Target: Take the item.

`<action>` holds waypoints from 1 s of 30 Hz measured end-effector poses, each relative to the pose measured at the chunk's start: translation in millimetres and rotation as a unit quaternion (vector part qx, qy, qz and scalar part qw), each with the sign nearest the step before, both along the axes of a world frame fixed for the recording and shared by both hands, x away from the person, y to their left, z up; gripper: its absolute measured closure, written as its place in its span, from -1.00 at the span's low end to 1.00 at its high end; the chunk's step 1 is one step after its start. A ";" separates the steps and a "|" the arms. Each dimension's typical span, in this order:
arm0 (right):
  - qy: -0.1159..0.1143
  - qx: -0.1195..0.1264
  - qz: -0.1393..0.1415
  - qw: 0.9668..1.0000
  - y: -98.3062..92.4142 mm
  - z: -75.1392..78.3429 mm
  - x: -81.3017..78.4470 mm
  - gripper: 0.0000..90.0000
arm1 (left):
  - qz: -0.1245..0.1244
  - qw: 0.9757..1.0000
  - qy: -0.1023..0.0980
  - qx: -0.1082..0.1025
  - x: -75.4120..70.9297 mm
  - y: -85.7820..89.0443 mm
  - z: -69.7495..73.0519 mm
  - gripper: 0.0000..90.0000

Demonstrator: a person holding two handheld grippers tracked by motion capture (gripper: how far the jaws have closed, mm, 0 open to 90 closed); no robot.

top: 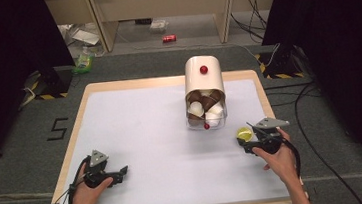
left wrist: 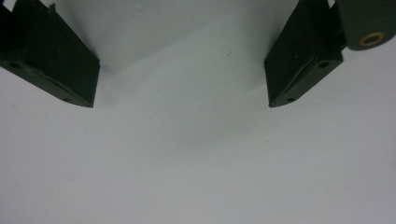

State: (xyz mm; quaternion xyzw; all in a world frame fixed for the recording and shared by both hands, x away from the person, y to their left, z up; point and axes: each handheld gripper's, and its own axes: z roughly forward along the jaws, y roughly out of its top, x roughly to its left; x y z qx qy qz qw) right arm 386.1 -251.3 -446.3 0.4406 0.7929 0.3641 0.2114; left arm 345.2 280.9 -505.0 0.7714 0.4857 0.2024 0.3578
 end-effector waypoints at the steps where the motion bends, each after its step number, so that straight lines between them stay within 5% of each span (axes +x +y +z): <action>1: 0.001 0.000 -0.001 1.000 -0.2 -0.5 -3.3 -0.43 | 0.000 1.000 0.000 0.000 0.0 0.0 0.0 -0.78; 16: -0.004 -0.002 -0.011 1.000 -2.8 -7.0 -21.7 -0.57 | 0.001 1.000 0.000 0.000 -0.1 -0.2 0.0 -0.78; 30: 0.016 -0.006 -0.008 1.000 -3.4 -19.3 -34.7 -0.59 | 0.001 1.000 0.000 0.000 -0.1 -0.2 0.0 -0.78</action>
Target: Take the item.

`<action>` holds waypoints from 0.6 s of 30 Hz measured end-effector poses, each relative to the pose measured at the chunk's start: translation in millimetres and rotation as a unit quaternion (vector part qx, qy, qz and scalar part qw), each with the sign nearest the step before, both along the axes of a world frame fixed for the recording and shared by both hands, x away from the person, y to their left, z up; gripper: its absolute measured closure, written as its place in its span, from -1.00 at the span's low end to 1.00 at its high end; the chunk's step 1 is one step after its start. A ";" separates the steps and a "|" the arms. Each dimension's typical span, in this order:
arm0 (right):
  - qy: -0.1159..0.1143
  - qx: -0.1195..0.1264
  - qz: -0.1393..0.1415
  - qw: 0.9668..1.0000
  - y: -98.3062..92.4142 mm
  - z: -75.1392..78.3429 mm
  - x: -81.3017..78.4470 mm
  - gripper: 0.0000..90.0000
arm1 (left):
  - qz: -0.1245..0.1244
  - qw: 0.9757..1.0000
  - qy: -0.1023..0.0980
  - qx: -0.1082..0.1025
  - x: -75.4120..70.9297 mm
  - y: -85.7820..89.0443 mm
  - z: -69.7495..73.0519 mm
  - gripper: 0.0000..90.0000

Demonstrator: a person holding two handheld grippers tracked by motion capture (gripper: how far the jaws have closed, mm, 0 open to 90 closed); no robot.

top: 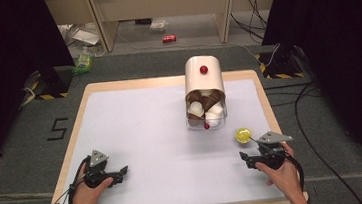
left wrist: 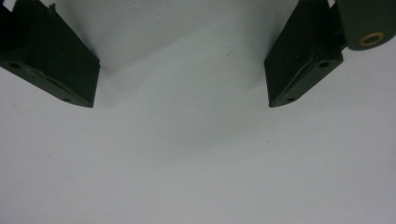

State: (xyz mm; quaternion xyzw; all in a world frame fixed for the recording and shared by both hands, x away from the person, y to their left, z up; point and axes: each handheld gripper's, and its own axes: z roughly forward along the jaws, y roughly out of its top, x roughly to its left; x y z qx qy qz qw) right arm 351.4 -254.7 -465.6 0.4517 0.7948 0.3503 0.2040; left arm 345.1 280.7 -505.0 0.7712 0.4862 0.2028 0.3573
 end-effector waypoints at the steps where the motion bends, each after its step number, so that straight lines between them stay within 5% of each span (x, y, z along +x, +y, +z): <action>1: 0.000 0.000 0.000 1.000 0.0 0.0 0.0 -0.59 | 0.000 1.000 0.000 0.000 0.0 0.0 0.0 -0.78; 18: 0.013 -0.018 -0.003 1.000 -8.5 -11.0 -19.8 -0.59 | 0.000 1.000 0.000 0.000 0.0 0.0 0.0 -0.78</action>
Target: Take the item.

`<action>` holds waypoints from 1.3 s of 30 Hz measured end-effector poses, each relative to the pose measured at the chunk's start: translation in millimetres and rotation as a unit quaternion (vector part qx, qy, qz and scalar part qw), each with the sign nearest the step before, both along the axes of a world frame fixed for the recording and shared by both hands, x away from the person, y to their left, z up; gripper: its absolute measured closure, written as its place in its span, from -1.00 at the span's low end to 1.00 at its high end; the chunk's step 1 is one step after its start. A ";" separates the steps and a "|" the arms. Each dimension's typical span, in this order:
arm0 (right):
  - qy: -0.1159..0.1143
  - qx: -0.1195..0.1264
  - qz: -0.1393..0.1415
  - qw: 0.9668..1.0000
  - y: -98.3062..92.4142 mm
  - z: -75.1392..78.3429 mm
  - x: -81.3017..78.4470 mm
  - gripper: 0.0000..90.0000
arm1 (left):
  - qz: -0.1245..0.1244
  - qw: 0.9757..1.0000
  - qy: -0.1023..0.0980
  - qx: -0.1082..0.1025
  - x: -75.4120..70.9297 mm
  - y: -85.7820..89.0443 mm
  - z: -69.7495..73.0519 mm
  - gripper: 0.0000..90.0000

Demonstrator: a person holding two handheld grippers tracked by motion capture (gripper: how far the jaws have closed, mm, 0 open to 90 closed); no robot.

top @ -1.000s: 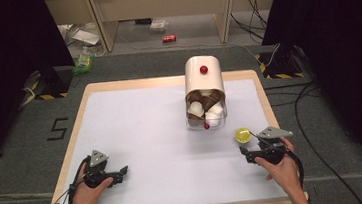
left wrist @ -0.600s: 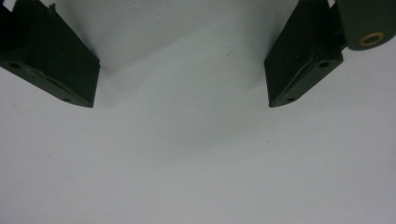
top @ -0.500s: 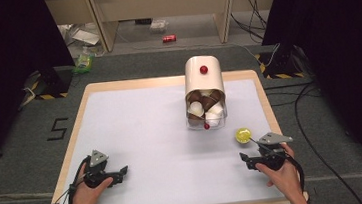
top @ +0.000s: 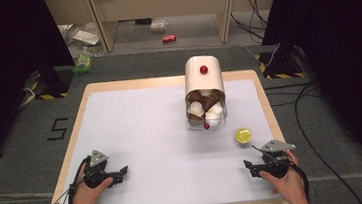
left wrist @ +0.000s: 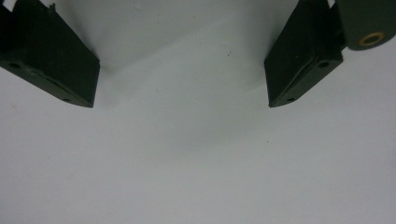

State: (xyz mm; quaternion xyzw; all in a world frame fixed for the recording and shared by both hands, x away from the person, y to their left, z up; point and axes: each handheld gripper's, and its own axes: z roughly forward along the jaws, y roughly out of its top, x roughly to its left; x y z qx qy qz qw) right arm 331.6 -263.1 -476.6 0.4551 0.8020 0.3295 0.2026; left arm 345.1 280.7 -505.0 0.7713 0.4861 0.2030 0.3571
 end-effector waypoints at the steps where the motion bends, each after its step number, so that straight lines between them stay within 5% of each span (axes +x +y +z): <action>1: 0.002 0.000 -0.001 1.000 -0.6 -0.7 -1.0 -0.59 | 0.000 1.000 0.000 0.000 0.0 0.0 0.0 -0.78; 17: 0.020 -0.009 -0.007 1.000 -9.1 -12.4 -9.4 -0.63 | 0.000 1.000 0.000 0.000 0.0 0.0 0.0 -0.78; 39: -0.004 0.014 -0.006 1.000 -14.0 -19.7 -16.1 -0.68 | 0.000 1.000 0.000 0.000 0.0 -0.1 0.0 -0.78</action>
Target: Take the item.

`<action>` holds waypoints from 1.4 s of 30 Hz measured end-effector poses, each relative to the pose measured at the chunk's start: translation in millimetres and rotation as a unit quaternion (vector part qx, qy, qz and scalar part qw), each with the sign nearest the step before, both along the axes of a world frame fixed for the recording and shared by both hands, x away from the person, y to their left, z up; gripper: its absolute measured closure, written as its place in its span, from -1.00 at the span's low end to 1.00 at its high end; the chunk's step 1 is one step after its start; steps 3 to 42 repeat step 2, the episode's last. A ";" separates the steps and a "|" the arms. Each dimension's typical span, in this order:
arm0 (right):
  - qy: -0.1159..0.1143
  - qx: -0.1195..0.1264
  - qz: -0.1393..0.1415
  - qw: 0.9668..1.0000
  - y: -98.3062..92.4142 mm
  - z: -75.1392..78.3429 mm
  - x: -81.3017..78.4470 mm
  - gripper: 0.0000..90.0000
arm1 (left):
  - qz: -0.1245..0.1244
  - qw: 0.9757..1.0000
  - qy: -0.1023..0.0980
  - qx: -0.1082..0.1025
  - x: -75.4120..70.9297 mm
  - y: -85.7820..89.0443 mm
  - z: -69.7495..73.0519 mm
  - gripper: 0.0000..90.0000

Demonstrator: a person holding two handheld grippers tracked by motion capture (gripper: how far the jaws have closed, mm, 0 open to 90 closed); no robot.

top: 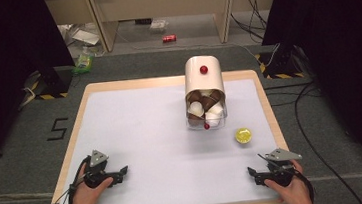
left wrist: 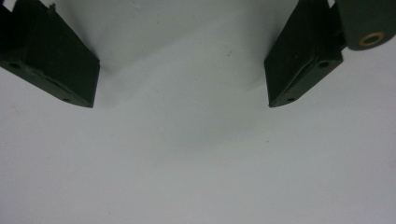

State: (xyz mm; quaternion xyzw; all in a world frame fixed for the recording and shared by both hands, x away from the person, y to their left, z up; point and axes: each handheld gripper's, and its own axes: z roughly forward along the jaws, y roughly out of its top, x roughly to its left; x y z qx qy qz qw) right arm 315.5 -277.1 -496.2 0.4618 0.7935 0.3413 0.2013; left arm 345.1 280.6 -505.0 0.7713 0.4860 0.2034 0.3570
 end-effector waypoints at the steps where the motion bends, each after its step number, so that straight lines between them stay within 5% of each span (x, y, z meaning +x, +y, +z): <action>1: 0.000 0.000 0.001 1.000 0.0 0.1 0.2 -0.68 | 0.000 1.000 0.000 0.000 0.0 0.0 0.0 -0.78; 42: 0.000 0.000 0.001 1.000 0.0 0.1 0.2 -0.68 | 0.000 1.000 0.000 0.000 0.0 0.0 0.0 -0.78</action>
